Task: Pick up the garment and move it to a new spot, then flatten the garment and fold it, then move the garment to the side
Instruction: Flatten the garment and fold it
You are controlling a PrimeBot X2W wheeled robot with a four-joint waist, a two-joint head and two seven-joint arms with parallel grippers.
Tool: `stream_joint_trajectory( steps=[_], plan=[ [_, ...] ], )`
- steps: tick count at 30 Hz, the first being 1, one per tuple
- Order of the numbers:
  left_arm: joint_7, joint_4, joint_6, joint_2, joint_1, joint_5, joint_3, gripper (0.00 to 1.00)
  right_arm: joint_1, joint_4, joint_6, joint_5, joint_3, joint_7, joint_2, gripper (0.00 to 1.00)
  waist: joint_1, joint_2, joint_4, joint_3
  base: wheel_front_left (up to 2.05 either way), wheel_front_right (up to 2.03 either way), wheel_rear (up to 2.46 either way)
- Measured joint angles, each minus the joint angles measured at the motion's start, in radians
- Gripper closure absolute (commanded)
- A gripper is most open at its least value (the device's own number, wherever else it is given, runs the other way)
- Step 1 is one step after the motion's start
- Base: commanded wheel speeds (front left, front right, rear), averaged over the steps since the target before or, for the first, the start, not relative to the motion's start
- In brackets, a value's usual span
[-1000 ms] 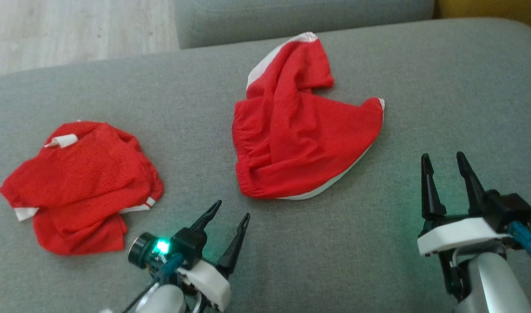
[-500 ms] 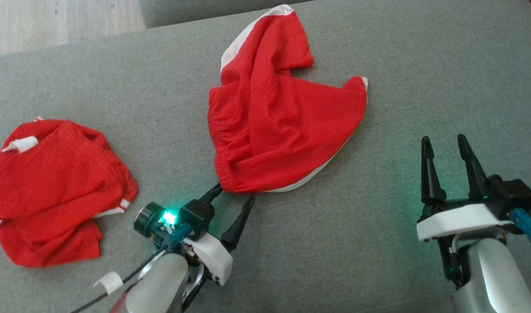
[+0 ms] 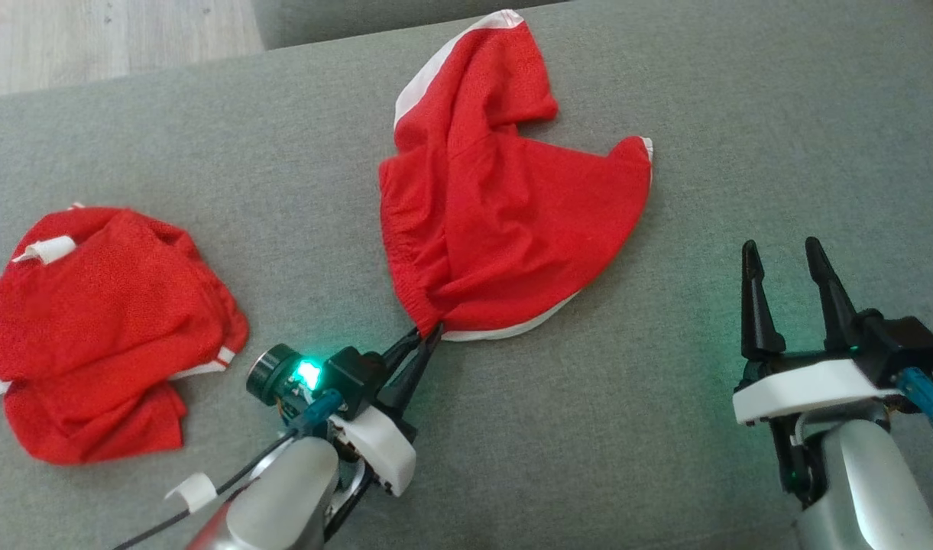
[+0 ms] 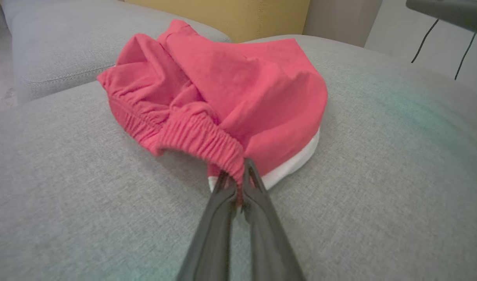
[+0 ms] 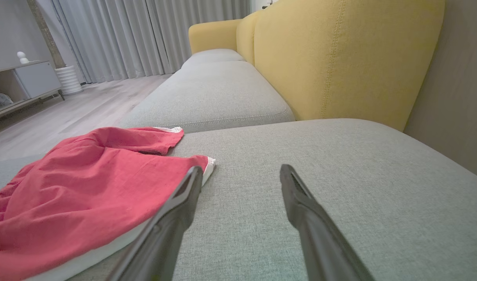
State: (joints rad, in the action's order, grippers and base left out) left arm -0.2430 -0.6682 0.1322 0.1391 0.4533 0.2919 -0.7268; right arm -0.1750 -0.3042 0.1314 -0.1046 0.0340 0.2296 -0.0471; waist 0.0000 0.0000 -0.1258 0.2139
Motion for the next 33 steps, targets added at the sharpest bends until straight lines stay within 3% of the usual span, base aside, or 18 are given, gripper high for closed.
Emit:
stream_joint_trajectory(
  steps=[9,17,22,33],
  plan=[
    [-0.006,0.015,-0.03,0.029,0.008,0.008,0.026,1.0,-0.002,-0.02,0.0,0.016,-0.001,-0.003,0.0,0.0,0.0,0.0,0.034,-0.028,0.0,0.0,0.0],
    [-0.009,0.099,-0.054,0.068,0.002,0.003,0.049,1.0,-0.056,-0.088,0.0,0.054,0.041,-0.112,0.0,0.0,0.0,0.0,0.096,-0.043,0.0,0.0,0.0],
    [-0.009,0.131,-0.053,0.074,-0.008,-0.004,0.04,1.0,-0.157,-0.221,0.0,0.067,0.044,-0.205,-0.001,0.0,0.0,0.0,0.147,-0.035,0.0,0.0,0.0],
    [-0.009,0.148,-0.053,0.059,-0.007,-0.004,0.015,1.0,-0.295,-0.456,0.0,0.118,0.031,-0.239,-0.002,0.0,0.0,0.0,0.193,-0.003,0.0,0.0,0.0]
  ],
)
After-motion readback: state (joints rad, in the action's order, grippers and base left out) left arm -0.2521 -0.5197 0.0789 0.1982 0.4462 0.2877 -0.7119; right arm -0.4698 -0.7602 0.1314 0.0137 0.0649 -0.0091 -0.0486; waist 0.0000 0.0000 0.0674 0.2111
